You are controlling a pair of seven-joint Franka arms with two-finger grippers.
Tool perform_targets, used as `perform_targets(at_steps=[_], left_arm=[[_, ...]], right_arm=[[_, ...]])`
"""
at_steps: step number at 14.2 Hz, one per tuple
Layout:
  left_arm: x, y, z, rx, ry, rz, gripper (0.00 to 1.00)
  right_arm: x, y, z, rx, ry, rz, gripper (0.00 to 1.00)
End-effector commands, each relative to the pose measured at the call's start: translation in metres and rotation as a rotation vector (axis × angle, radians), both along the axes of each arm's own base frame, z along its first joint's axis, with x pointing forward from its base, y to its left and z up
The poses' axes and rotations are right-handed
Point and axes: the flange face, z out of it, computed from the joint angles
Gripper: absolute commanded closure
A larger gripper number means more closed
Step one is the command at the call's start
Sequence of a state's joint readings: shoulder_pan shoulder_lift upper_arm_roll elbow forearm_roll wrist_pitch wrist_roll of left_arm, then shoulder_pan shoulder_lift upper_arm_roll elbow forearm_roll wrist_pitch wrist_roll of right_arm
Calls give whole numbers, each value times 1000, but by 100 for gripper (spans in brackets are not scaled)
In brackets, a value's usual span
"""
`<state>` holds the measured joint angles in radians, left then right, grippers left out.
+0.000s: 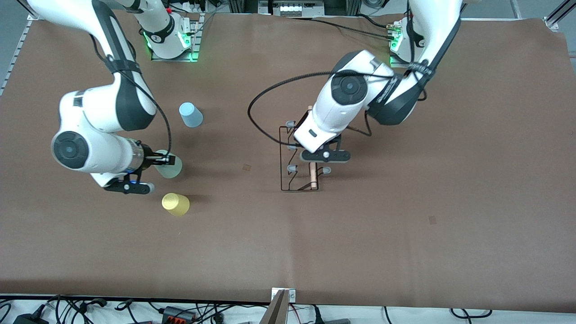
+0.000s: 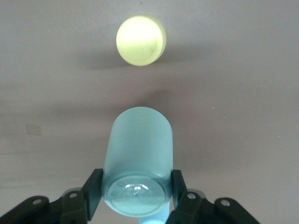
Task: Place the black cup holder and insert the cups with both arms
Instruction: 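Carry the black rack to the table middle with the left gripper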
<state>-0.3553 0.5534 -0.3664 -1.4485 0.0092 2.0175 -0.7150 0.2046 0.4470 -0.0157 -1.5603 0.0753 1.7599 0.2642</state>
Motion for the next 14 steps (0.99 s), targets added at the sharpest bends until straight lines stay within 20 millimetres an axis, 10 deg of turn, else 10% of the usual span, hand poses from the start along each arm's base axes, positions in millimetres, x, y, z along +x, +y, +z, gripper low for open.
perform_targets(at_steps=[1, 14], left_arm=[[2, -26, 1, -20, -5, 2, 100], [-16, -83, -49, -43, -118, 36, 97]], right_arm=[[3, -3, -2, 15, 16, -4, 83], [1, 0, -9, 10, 28, -12, 83]])
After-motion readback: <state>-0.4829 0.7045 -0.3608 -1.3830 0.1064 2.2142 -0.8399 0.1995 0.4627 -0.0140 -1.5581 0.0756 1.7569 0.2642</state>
